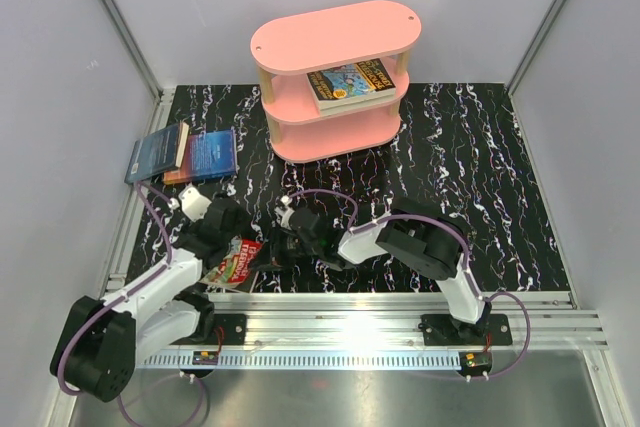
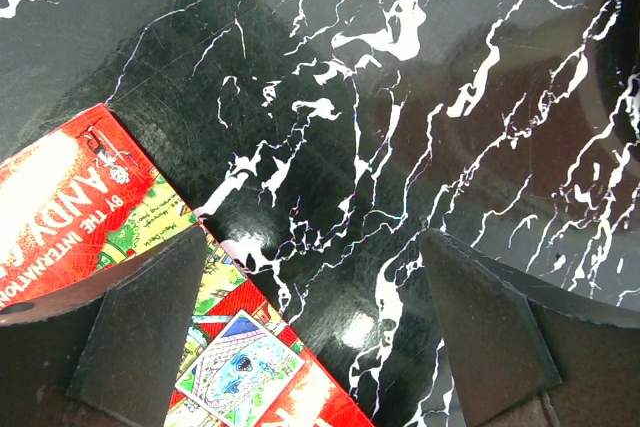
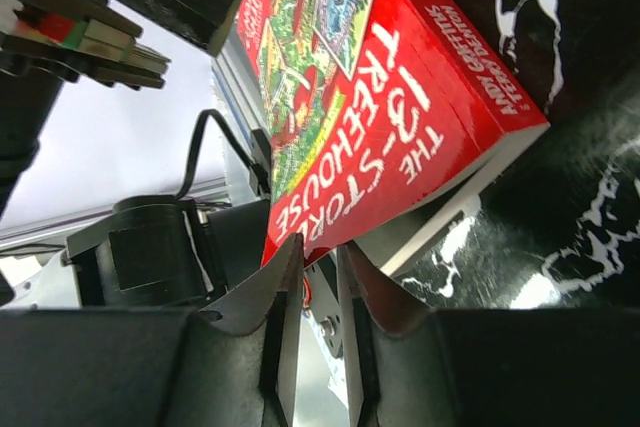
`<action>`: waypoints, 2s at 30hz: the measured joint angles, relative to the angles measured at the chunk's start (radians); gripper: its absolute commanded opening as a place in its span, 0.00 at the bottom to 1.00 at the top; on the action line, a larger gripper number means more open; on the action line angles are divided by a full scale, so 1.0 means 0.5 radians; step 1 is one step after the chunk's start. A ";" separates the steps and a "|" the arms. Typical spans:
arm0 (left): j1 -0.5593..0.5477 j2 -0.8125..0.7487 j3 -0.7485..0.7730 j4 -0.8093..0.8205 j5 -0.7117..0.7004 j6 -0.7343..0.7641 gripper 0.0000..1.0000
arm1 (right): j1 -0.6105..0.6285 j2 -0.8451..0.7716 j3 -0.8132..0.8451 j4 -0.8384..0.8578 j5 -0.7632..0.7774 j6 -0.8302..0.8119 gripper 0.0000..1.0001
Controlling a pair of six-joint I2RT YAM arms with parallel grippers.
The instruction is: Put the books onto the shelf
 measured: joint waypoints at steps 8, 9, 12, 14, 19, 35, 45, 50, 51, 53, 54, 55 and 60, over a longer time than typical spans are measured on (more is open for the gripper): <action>0.018 -0.061 -0.047 0.053 0.059 0.017 0.93 | 0.006 0.080 -0.050 0.155 -0.002 0.089 0.00; 0.019 -0.063 -0.048 0.054 0.063 0.021 0.93 | 0.005 0.079 -0.062 0.179 0.002 0.094 0.00; 0.020 -0.070 -0.043 0.060 0.109 0.047 0.93 | 0.003 0.070 -0.146 0.272 0.049 0.114 0.00; 0.020 -0.089 -0.024 0.038 0.185 0.066 0.95 | -0.010 0.035 -0.246 0.344 0.085 0.130 0.00; 0.010 -0.166 0.052 -0.136 0.356 0.192 0.99 | -0.109 -0.169 -0.558 0.414 0.123 0.142 0.00; 0.101 -0.024 -0.104 0.386 0.900 0.379 0.99 | -0.327 -1.324 -0.265 -1.025 0.494 -0.550 0.00; 0.187 0.550 -0.337 1.637 1.461 0.161 0.99 | -0.376 -1.477 -0.046 -1.498 0.612 -0.851 0.00; 0.246 1.203 -0.316 2.498 1.768 -0.079 0.98 | -0.376 -1.457 0.130 -1.718 0.610 -0.996 0.00; 0.272 1.347 -0.287 2.657 1.845 -0.156 0.98 | -0.377 -1.457 0.182 -1.777 0.610 -1.034 0.00; 0.304 1.544 -0.178 2.834 1.948 -0.255 0.98 | -0.377 -1.465 0.271 -1.892 0.611 -1.106 0.00; 0.314 1.593 -0.140 2.865 1.965 -0.274 0.99 | -0.378 -1.476 0.302 -1.943 0.610 -1.135 0.00; 0.322 1.619 -0.120 2.887 1.986 -0.285 0.99 | -0.378 -1.491 0.326 -1.999 0.610 -1.164 0.00; 0.329 1.601 -0.107 2.896 2.090 -0.269 0.99 | -0.386 -1.598 0.379 -2.198 0.592 -1.259 0.00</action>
